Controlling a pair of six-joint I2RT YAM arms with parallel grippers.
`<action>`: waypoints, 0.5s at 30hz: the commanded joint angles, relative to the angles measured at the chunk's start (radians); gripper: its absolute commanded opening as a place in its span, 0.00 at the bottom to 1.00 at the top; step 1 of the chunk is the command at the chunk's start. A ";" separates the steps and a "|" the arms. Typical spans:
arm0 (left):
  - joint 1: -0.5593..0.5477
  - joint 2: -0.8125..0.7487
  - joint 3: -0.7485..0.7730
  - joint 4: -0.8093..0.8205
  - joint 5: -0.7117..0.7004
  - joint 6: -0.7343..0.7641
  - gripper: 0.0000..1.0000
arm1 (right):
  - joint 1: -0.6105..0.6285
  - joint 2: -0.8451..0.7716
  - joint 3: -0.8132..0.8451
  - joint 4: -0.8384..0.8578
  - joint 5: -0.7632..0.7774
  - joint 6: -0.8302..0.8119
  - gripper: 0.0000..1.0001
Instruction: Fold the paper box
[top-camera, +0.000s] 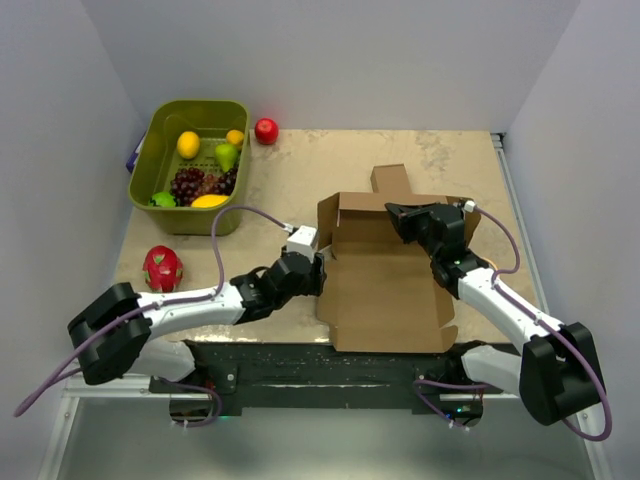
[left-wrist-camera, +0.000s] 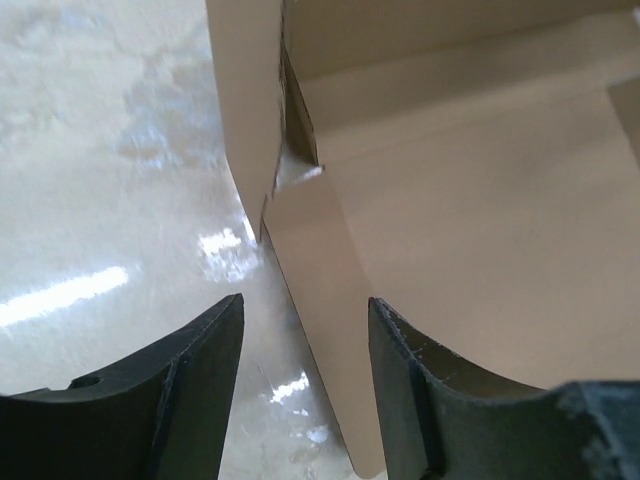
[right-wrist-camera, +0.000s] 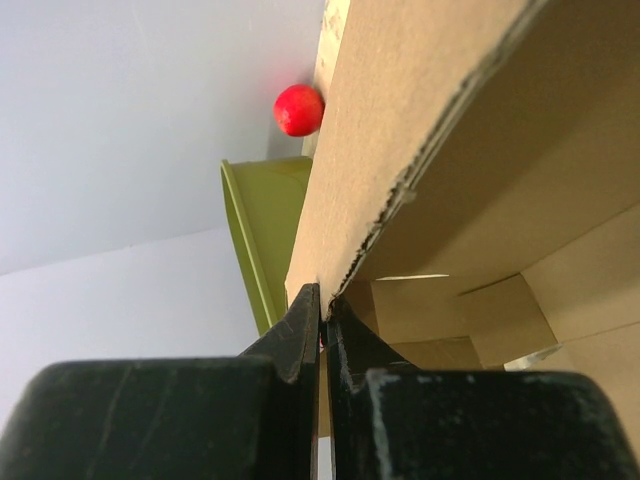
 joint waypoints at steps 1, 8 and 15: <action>-0.023 0.056 0.002 0.065 -0.056 -0.064 0.51 | 0.009 0.015 -0.040 -0.082 -0.017 -0.050 0.00; -0.060 0.172 0.035 0.007 -0.133 -0.078 0.39 | 0.008 0.018 -0.048 -0.080 -0.025 -0.047 0.00; -0.125 0.271 0.071 -0.094 -0.202 -0.082 0.29 | 0.009 0.021 -0.052 -0.076 -0.030 -0.042 0.00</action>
